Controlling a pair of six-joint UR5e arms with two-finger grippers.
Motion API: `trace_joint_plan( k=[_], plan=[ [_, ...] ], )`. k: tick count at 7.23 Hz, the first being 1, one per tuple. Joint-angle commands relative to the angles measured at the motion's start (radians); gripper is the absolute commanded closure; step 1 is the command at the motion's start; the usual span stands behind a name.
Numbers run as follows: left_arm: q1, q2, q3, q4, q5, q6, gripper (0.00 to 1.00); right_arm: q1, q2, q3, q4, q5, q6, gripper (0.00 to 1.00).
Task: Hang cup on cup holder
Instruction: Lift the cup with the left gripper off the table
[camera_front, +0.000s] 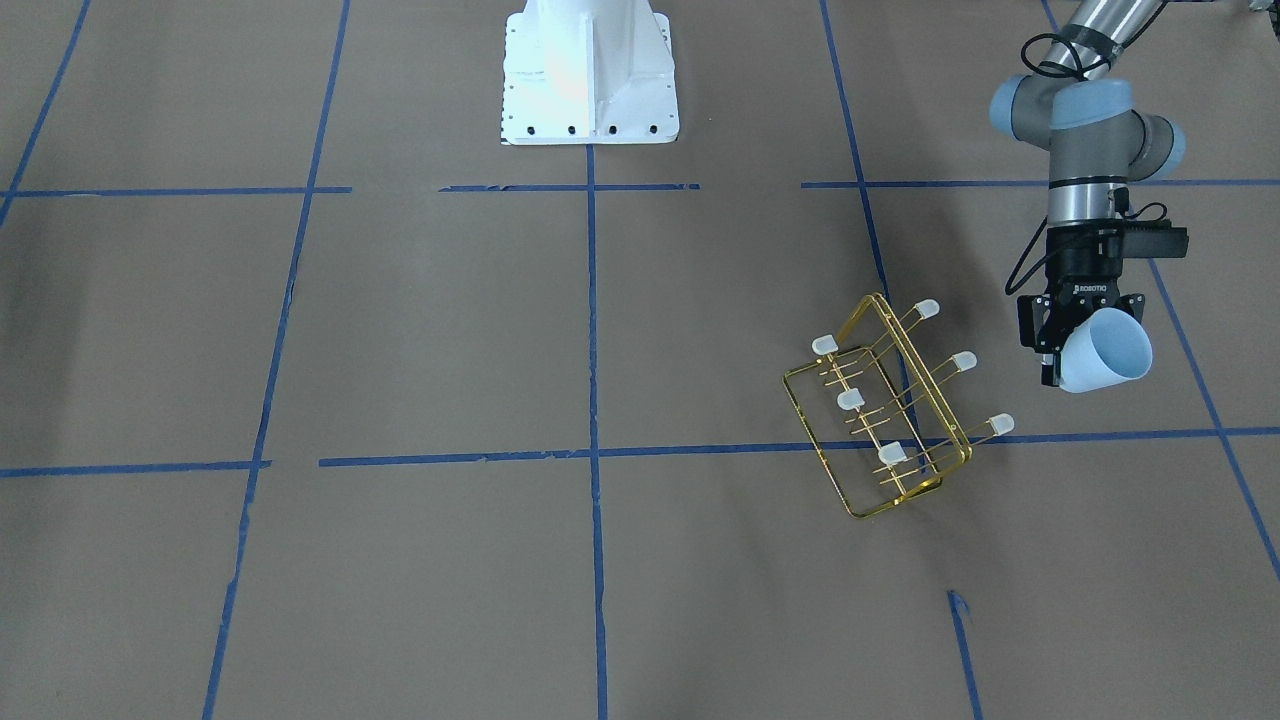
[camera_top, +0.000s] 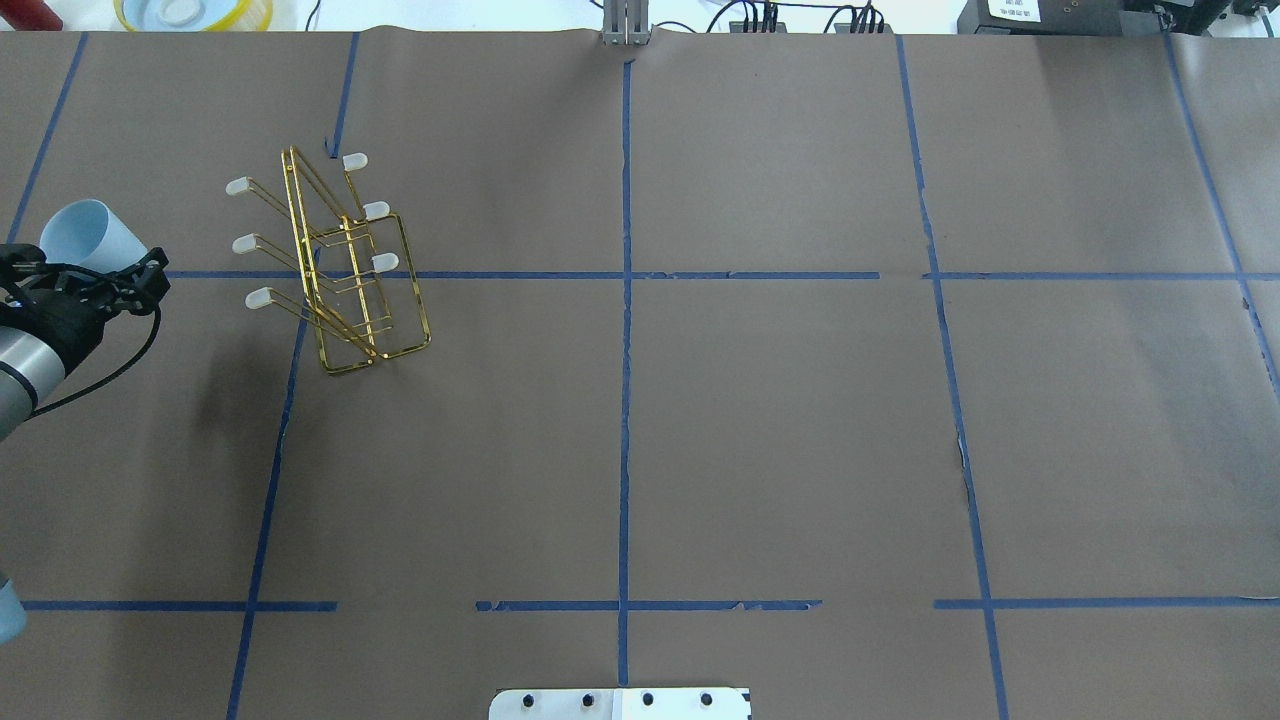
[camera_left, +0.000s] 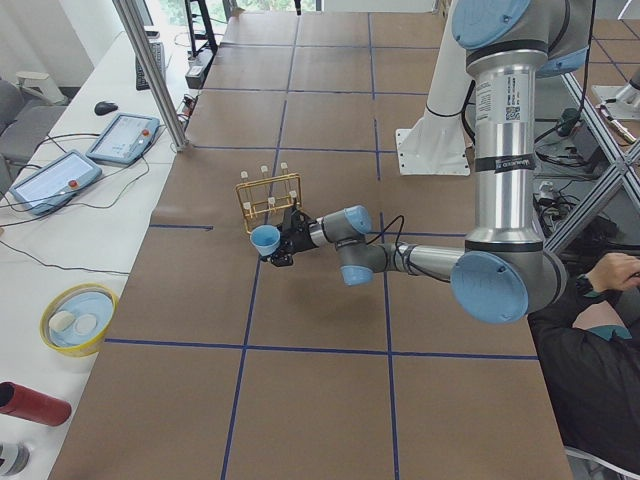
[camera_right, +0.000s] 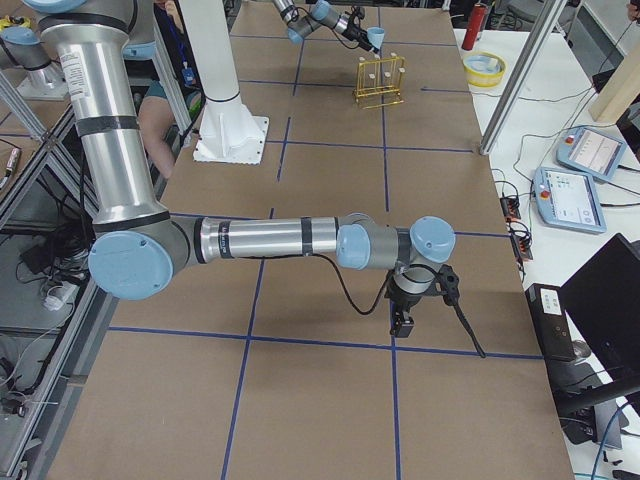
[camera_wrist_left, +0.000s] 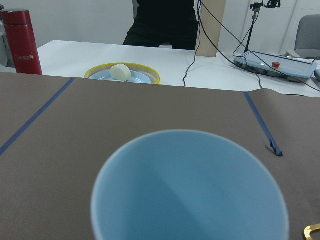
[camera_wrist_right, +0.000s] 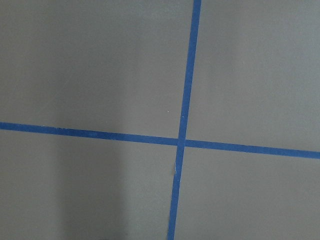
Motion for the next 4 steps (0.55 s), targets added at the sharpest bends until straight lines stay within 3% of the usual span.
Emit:
trace_joint_plan(
  k=[1, 3, 4],
  plan=[
    [0.001, 0.065, -0.143, 0.063, 0.002, 0.192, 0.81, 0.0, 0.0, 0.0, 0.0, 0.0, 0.0, 0.0],
    [-0.005, 0.073, -0.243, 0.187, 0.005, 0.297, 0.8, 0.0, 0.0, 0.0, 0.0, 0.0, 0.0, 0.0],
    [-0.007, 0.075, -0.299, 0.297, 0.054, 0.376, 0.81, 0.0, 0.0, 0.0, 0.0, 0.0, 0.0, 0.0]
  ],
)
